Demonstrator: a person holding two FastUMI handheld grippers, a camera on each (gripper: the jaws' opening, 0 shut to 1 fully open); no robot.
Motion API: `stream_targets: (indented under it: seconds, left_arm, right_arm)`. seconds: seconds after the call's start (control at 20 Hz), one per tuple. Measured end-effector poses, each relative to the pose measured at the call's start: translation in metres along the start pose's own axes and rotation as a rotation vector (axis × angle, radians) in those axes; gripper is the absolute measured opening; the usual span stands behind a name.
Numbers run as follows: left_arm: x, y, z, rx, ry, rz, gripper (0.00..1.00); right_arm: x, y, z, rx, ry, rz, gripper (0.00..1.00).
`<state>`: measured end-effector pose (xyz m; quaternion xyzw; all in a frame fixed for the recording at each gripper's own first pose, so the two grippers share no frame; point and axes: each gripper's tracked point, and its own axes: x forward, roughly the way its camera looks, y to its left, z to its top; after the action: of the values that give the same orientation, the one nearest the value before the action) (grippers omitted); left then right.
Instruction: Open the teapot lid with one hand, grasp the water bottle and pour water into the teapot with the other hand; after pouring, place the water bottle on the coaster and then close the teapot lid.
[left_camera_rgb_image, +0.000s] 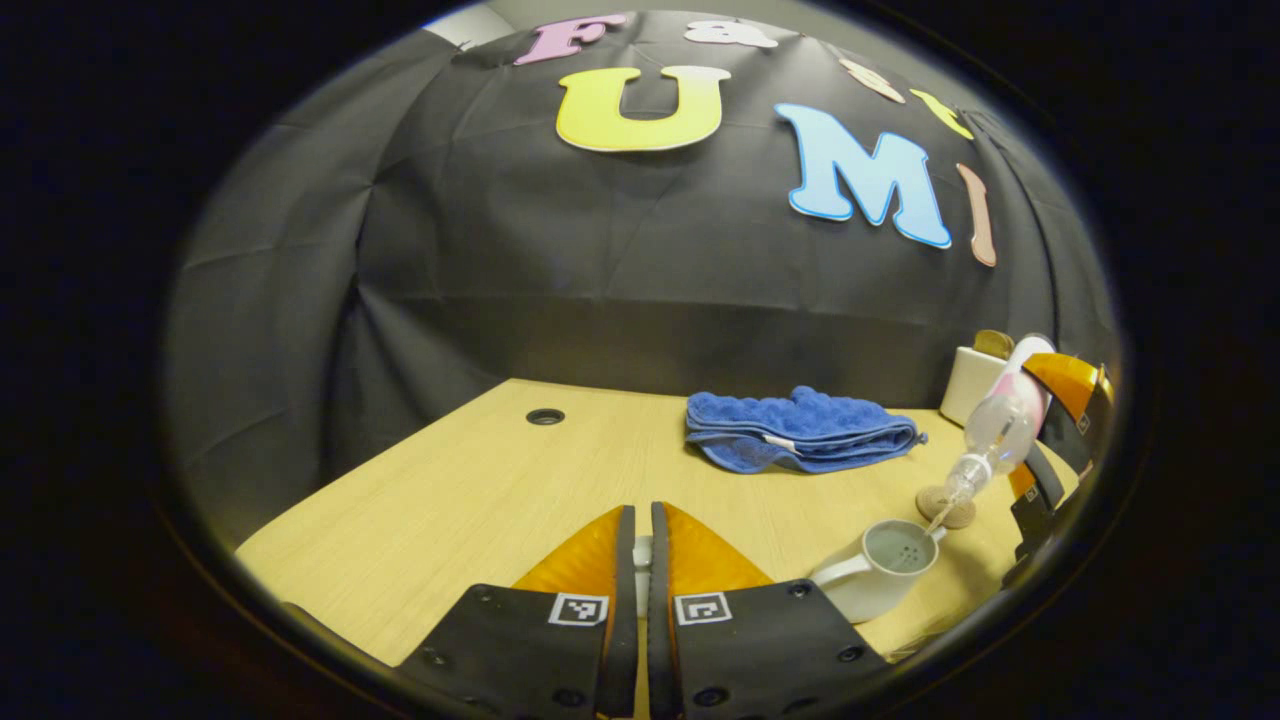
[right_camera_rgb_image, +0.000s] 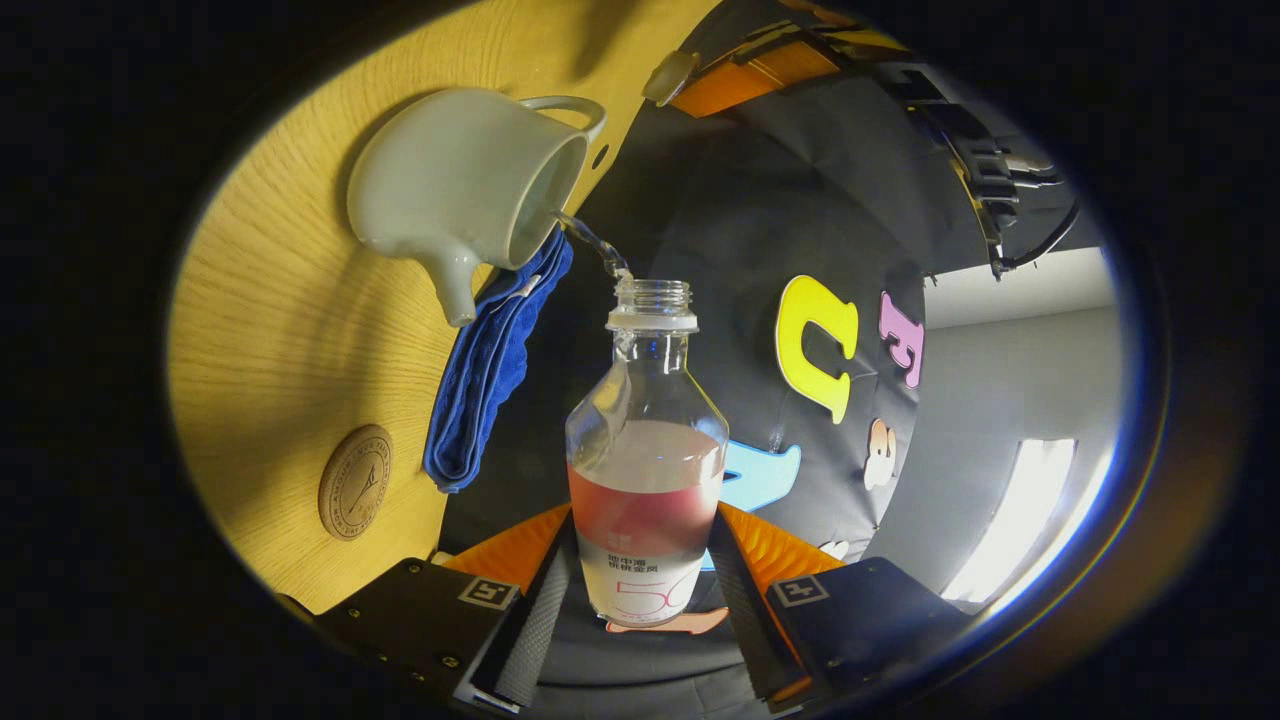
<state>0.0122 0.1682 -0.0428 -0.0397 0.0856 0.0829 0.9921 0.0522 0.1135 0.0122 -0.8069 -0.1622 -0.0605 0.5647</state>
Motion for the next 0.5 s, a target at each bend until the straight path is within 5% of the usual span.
stream_targets:
  seconds: [0.5]
  left_arm:
    - [-0.0007, -0.0004, 0.0001, 0.002, 0.005, -0.005, 0.11]
  right_arm:
    - [0.0012, -0.0039, 0.0004, -0.037, -0.025, -0.011, 0.77]
